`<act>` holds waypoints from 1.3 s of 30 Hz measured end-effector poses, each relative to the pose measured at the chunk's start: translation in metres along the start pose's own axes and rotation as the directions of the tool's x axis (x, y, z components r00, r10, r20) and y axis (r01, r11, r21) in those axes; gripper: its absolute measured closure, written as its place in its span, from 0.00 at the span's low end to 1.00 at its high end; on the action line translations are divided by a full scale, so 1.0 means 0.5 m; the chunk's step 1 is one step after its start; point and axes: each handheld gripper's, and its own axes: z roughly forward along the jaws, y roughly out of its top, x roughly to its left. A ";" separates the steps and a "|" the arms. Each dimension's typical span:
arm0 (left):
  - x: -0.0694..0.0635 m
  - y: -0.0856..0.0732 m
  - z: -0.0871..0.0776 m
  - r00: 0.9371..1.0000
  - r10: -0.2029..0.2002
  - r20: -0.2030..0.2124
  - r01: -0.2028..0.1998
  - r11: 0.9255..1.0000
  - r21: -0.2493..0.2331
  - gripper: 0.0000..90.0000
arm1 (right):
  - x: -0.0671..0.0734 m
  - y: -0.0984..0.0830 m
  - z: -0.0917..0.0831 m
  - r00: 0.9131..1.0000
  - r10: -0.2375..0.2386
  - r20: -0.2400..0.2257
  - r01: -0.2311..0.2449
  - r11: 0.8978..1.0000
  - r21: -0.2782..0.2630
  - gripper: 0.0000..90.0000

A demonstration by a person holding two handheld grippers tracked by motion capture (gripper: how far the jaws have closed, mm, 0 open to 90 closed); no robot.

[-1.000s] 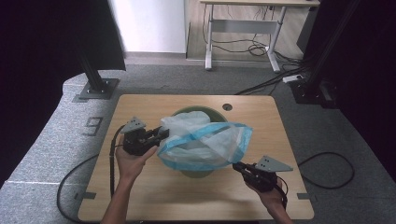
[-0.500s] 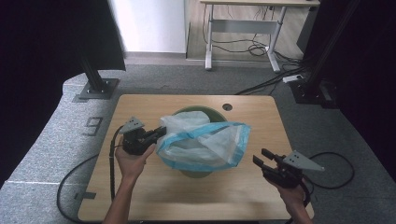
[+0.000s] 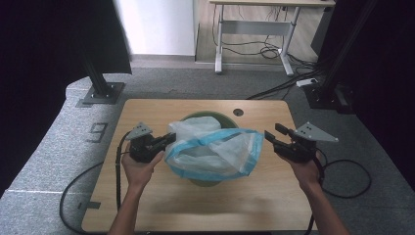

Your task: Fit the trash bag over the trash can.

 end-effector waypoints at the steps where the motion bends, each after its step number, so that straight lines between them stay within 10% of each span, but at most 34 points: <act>1: 0.000 0.000 0.000 1.000 -0.001 0.003 0.001 1.000 0.000 0.99 | 0.003 0.004 0.007 1.000 -0.005 -0.010 0.005 1.000 0.000 0.53; 12: 0.002 0.000 0.000 1.000 -0.006 0.013 0.006 1.000 0.000 0.99 | 0.020 0.020 0.073 0.994 -0.023 -0.107 0.027 0.999 0.037 0.53; 22: 0.005 0.001 -0.001 0.999 -0.023 0.026 0.023 1.000 -0.017 0.99 | 0.050 -0.036 0.084 0.981 -0.053 -0.187 0.077 0.990 0.122 0.53; 32: 0.013 0.006 -0.003 0.999 -0.034 0.024 0.034 0.999 -0.009 0.99 | 0.024 -0.047 0.106 0.991 -0.027 -0.131 0.042 0.993 0.114 0.52; 39: 0.016 0.006 -0.002 0.999 -0.037 0.023 0.037 0.999 -0.013 0.99 | 0.016 -0.061 0.124 0.983 -0.032 -0.179 0.053 0.992 0.113 0.52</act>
